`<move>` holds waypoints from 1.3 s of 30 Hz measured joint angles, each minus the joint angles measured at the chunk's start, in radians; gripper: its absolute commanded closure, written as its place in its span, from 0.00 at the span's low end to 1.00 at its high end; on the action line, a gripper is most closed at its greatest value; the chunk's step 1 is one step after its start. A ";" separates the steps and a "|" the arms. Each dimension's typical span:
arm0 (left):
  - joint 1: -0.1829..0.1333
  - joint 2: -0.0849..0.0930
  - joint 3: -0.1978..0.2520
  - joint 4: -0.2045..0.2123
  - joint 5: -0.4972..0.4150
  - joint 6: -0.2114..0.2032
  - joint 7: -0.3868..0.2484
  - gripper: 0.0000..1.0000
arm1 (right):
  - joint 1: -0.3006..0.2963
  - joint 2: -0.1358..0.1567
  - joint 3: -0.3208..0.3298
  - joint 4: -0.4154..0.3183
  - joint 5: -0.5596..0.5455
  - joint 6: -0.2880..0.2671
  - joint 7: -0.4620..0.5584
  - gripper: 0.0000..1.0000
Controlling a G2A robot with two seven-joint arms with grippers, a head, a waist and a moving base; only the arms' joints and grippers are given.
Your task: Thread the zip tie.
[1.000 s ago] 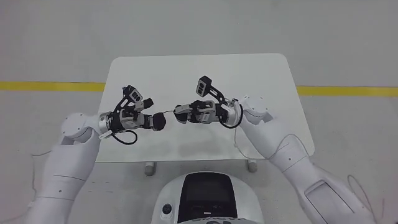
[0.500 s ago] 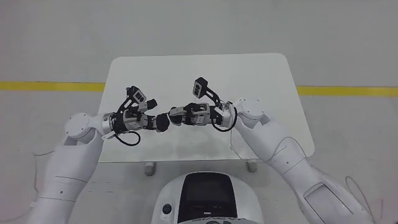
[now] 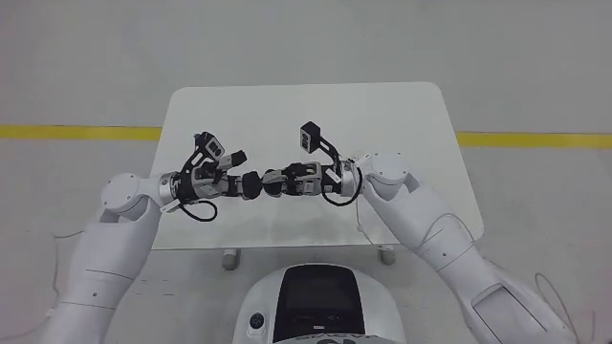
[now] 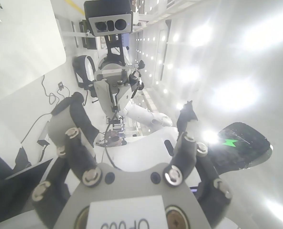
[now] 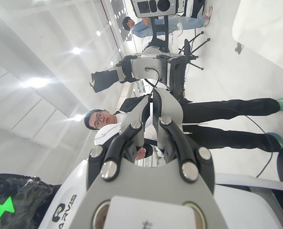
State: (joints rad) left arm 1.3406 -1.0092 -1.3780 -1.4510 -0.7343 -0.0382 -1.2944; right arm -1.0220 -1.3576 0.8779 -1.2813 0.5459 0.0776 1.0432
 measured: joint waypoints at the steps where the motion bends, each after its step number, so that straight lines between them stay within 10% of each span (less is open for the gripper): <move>1: -0.001 0.001 0.001 0.001 0.001 0.000 0.000 0.50 | 0.000 0.001 0.000 -0.001 -0.005 0.003 -0.002 1.00; 39: -0.040 0.018 0.072 0.049 0.037 0.001 0.003 0.91 | 0.004 0.016 0.009 -0.006 -0.044 0.023 -0.001 1.00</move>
State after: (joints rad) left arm 1.3002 -0.9908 -1.3063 -1.4015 -0.6971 -0.0374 -1.2918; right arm -1.0176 -1.3412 0.8872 -1.2877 0.5015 0.1011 1.0426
